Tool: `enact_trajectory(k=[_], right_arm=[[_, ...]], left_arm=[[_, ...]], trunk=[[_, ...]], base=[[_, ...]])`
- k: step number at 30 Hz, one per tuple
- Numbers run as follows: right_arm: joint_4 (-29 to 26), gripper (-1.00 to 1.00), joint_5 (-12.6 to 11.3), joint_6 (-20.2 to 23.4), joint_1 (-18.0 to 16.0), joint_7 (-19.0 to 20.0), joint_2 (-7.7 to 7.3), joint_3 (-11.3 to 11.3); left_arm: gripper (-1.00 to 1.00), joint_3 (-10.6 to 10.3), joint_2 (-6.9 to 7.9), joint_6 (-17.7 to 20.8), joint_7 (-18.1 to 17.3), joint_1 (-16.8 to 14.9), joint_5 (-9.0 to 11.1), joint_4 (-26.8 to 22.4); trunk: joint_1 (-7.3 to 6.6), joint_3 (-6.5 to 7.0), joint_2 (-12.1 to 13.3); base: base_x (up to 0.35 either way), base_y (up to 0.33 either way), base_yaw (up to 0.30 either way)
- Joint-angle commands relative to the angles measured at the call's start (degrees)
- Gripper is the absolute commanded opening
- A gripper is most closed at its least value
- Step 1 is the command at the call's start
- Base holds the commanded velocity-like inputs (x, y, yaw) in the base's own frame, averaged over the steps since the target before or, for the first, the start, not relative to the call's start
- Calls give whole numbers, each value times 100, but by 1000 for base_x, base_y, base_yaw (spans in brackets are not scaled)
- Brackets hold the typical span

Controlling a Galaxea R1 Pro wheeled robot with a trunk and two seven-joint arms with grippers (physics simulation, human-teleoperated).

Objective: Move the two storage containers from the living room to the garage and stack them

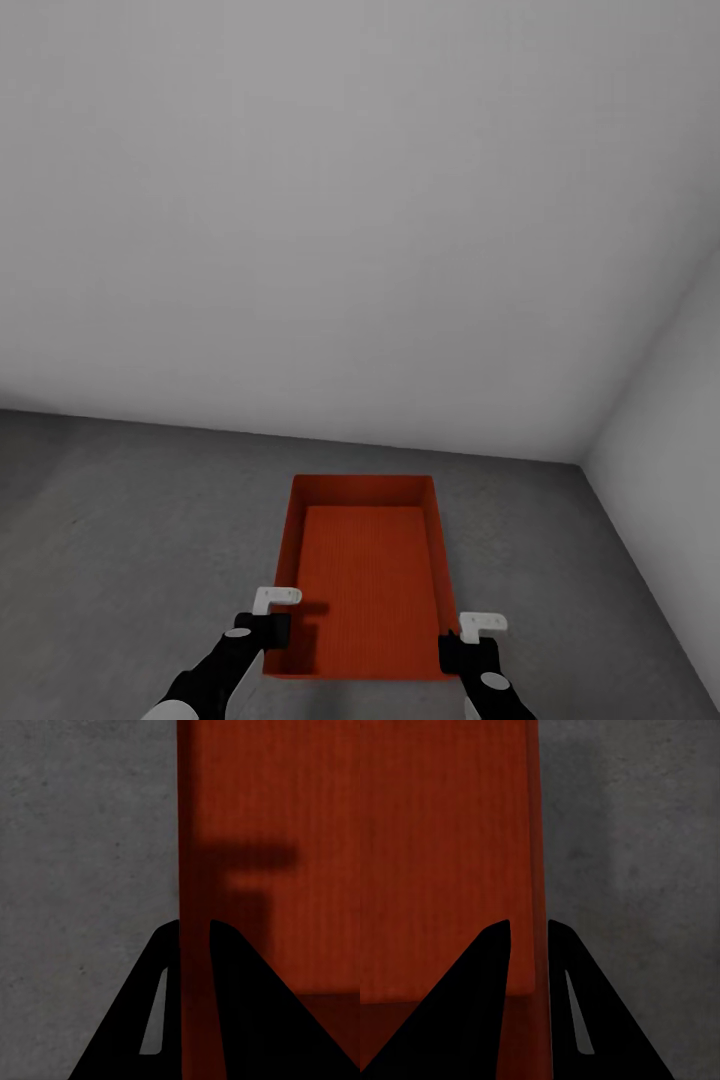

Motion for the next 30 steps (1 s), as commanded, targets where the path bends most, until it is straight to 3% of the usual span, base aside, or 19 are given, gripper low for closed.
enact_trajectory(k=[1, 30], right_arm=[[17, -100, 25, -21, -7, -82, 11, -106], [16, -100, 29, -21, -7, -81, 11, -106]], left_arm=[[-100, -118, -170, 28, -219, 3, 4, -21], [-100, -118, -170, 39, -232, 3, 4, -25]], trunk=[[1, -8, -7], [23, -26, -47]], base=[[5, 0, 0], [0, 0, 0]])
